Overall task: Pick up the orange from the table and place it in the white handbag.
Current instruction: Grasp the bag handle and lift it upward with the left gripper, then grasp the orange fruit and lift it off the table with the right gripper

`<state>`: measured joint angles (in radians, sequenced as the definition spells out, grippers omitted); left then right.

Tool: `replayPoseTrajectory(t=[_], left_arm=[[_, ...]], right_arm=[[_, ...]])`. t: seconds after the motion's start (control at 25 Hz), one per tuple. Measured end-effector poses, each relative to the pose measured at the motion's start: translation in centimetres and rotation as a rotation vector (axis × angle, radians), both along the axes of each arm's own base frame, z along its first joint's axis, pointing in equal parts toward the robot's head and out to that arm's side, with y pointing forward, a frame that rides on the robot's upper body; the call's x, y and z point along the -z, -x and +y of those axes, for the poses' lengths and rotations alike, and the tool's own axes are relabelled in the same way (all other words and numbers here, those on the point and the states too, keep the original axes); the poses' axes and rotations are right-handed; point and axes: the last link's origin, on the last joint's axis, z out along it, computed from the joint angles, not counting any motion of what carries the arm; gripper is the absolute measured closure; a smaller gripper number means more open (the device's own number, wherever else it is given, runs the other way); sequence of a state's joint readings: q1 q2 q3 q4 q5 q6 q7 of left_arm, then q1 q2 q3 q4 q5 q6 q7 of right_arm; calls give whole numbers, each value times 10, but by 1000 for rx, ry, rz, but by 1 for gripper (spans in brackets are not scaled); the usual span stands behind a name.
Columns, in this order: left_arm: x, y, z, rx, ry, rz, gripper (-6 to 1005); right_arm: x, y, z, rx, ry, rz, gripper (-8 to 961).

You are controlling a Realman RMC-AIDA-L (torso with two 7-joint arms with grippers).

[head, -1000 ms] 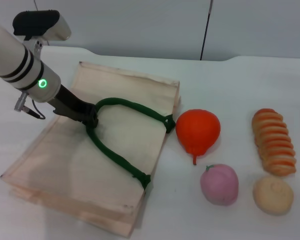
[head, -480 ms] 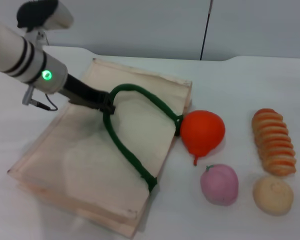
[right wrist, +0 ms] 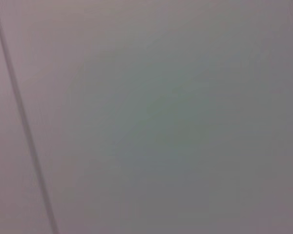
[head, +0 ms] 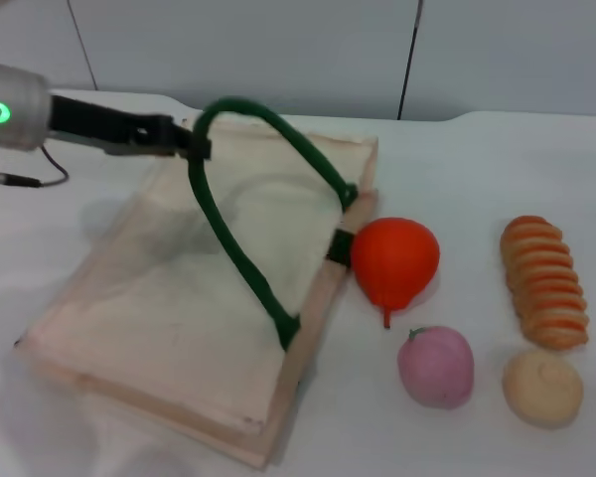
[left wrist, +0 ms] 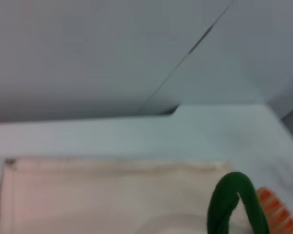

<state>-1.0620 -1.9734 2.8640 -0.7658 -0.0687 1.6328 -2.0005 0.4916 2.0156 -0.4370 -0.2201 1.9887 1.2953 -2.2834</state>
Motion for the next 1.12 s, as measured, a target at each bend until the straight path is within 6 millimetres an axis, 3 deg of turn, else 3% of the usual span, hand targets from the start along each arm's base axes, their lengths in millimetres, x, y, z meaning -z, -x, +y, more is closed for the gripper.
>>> replayPoseTrajectory(t=[0.48,0.76,1.12], left_arm=[[-41,1,-19,109,-145,-145,877],[-57,7,-30,126,-210,-183,878],[-64,10,-33,125,-233,-190,878]], right_arm=[[-3,43,-1,-291,377,-217,65],[17,66,0,-404,616,-360,65],[48,89,-1,-511,844,-508,66]])
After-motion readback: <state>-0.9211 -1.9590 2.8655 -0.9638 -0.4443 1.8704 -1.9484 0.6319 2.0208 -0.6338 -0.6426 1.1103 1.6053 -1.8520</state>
